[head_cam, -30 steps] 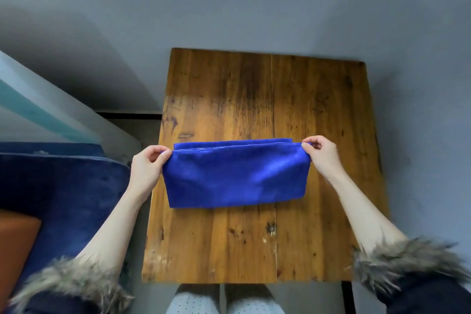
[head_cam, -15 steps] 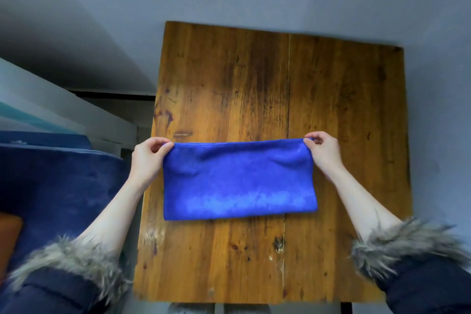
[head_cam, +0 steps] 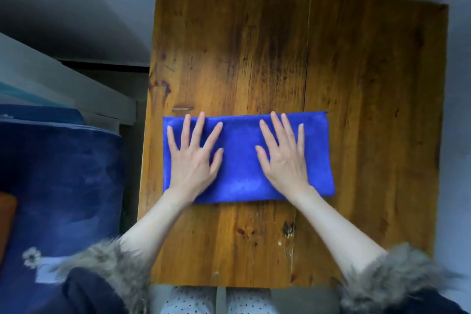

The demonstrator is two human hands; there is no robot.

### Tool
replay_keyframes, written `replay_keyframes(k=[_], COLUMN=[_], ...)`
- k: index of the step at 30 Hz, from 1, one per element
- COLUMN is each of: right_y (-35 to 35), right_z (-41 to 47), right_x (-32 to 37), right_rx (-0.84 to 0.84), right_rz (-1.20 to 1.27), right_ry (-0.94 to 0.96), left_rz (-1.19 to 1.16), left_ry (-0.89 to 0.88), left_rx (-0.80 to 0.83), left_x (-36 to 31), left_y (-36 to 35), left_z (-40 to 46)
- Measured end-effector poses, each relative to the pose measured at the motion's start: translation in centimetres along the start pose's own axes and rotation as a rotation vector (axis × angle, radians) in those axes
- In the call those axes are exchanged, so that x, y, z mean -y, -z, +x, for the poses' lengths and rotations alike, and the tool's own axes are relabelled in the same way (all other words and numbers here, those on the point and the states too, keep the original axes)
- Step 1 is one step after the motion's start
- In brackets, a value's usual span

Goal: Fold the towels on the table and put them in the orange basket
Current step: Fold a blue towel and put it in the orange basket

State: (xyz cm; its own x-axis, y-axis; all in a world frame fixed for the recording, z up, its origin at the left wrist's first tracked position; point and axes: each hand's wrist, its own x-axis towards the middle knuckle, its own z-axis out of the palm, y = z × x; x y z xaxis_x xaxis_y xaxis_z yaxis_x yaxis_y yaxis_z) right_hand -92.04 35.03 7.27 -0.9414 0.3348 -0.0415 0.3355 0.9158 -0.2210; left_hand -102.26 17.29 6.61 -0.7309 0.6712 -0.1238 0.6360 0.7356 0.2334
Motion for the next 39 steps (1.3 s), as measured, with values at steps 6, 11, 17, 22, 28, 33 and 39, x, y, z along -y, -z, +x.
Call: replay_keyframes(k=[6, 11, 17, 22, 28, 33, 39], right_y=[-3.7, -2.7, -2.3, -2.2, -1.7, -2.0, -4.1], right_z=[-0.8, -0.7, -1.0, -0.1, -0.2, -4.6, -7.5], right_x=[0.1, -5.0, -6.7, -6.9, -6.3, -2.5, -0.9], right_rx=[0.074, -0.011, -0.032, -0.038, 0.012, -0.049, 0.031], right_rz=[-0.118, -0.078, -0.067, -0.099, -0.100, -0.011, -0.110], right_ry=[0.171, 0.014, -0.086, -0.161, -0.223, -0.131, -0.127], left_rz=[0.047, 0.101, 0.078, 0.064, 0.048, 0.007, 0.110], left_ry=[-0.028, -0.026, 0.040, -0.006, 0.030, 0.030, 0.034], left_rx=[0.005, -0.047, -0.036, -0.039, -0.100, -0.100, 0.002], left_x=[0.3, 2.7, 4.0, 3.9, 2.8, -1.9, -2.7], left_y=[-2.7, -2.7, -2.2, -1.9, -1.3, -2.4, -4.5], left_z=[-0.4, -0.4, 0.1, 2.3, 2.3, -2.9, -4.2])
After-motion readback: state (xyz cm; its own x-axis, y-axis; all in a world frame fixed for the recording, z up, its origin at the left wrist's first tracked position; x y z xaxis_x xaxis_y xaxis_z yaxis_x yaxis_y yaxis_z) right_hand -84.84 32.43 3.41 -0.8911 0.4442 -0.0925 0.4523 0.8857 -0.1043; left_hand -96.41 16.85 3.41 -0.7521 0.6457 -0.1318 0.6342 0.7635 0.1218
